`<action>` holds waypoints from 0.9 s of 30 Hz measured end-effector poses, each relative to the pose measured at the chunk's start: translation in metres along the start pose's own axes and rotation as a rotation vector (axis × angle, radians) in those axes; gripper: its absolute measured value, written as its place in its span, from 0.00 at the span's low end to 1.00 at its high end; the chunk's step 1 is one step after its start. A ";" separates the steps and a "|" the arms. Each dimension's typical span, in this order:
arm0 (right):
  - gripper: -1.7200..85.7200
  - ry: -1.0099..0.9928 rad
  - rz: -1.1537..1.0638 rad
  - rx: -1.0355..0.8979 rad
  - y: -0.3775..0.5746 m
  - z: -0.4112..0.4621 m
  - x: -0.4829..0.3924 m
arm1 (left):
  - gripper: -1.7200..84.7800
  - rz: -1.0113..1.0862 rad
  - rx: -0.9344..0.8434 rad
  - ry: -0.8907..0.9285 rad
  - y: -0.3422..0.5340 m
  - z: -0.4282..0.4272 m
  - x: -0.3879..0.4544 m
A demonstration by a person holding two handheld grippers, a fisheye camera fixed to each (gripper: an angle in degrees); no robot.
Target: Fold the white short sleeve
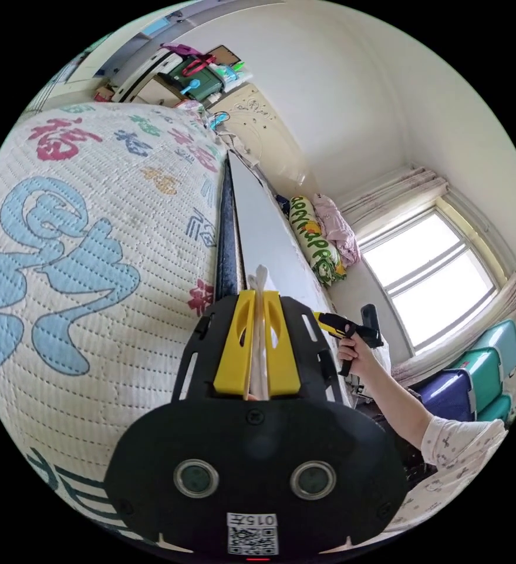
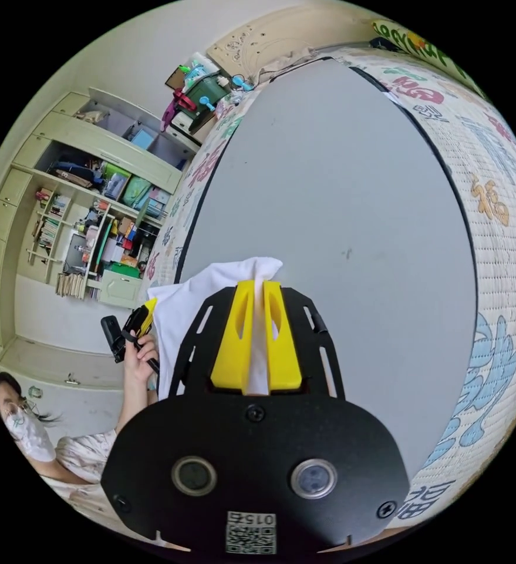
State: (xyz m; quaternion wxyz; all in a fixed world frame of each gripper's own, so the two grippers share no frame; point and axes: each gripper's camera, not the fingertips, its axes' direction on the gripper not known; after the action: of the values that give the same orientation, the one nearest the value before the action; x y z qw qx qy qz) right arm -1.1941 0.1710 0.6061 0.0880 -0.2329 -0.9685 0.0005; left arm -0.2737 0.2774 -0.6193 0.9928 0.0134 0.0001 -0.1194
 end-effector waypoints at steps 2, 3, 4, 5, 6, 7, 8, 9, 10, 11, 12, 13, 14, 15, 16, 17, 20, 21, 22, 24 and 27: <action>0.04 -0.035 0.028 0.039 0.051 -0.029 0.030 | 0.02 0.074 0.033 -0.019 0.020 -0.001 -0.008; 0.04 -0.045 0.024 0.055 0.065 -0.039 0.034 | 0.02 0.094 0.046 -0.021 0.025 -0.002 -0.009; 0.04 -0.069 0.000 0.094 0.098 -0.061 0.036 | 0.02 0.127 0.080 -0.019 0.036 -0.007 -0.011; 0.03 -0.093 -0.042 0.129 0.132 -0.088 0.033 | 0.02 0.147 0.122 -0.002 0.047 -0.016 -0.016; 0.03 -0.102 -0.064 0.146 0.150 -0.102 0.029 | 0.02 0.154 0.144 0.011 0.052 -0.021 -0.018; 0.03 -0.120 -0.111 0.178 0.187 -0.134 0.019 | 0.02 0.189 0.188 0.025 0.062 -0.036 -0.020; 0.03 -0.147 -0.161 0.210 0.224 -0.168 0.006 | 0.02 0.251 0.236 0.011 0.074 -0.056 -0.017; 0.03 -0.166 -0.187 0.224 0.243 -0.185 -0.001 | 0.02 0.281 0.263 -0.001 0.081 -0.068 -0.016; 0.03 -0.209 -0.246 0.251 0.282 -0.221 -0.018 | 0.02 0.330 0.318 -0.021 0.097 -0.093 -0.013; 0.03 -0.252 -0.315 0.278 0.323 -0.257 -0.040 | 0.02 0.361 0.379 -0.016 0.113 -0.121 -0.012; 0.03 -0.271 -0.350 0.291 0.344 -0.274 -0.052 | 0.02 0.376 0.409 -0.007 0.121 -0.135 -0.012; 0.02 -0.304 -0.425 0.319 0.391 -0.305 -0.079 | 0.02 0.421 0.460 0.002 0.139 -0.164 -0.008; 0.02 -0.328 -0.498 0.344 0.440 -0.332 -0.106 | 0.02 0.485 0.496 -0.029 0.159 -0.194 -0.001; 0.02 -0.342 -0.533 0.354 0.464 -0.343 -0.119 | 0.02 0.517 0.513 -0.056 0.169 -0.209 0.003; 0.02 -0.376 -0.603 0.368 0.515 -0.361 -0.144 | 0.02 0.572 0.541 -0.111 0.193 -0.240 0.008; 0.02 -0.413 -0.668 0.374 0.566 -0.371 -0.165 | 0.02 0.622 0.567 -0.164 0.219 -0.269 0.012; 0.02 -0.550 -0.764 0.386 0.694 -0.364 -0.204 | 0.02 0.717 0.612 -0.327 0.291 -0.328 0.010; 0.02 -0.584 -0.774 0.383 0.719 -0.355 -0.211 | 0.02 0.722 0.619 -0.366 0.306 -0.338 0.008; 0.02 -0.644 -0.793 0.365 0.766 -0.333 -0.223 | 0.02 0.720 0.632 -0.438 0.334 -0.355 0.000; 0.02 -0.710 -0.807 0.308 0.832 -0.288 -0.244 | 0.02 0.691 0.652 -0.518 0.374 -0.378 -0.018; 0.02 -0.792 -0.806 0.147 0.932 -0.189 -0.282 | 0.02 0.595 0.708 -0.625 0.433 -0.402 -0.061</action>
State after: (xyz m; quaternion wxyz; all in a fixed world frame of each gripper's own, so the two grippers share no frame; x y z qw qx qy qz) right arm -0.4947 0.8675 0.7054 -0.2725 0.1799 -0.9374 0.1213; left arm -0.2289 0.7236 -1.0092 0.8713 0.3096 -0.3381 0.1750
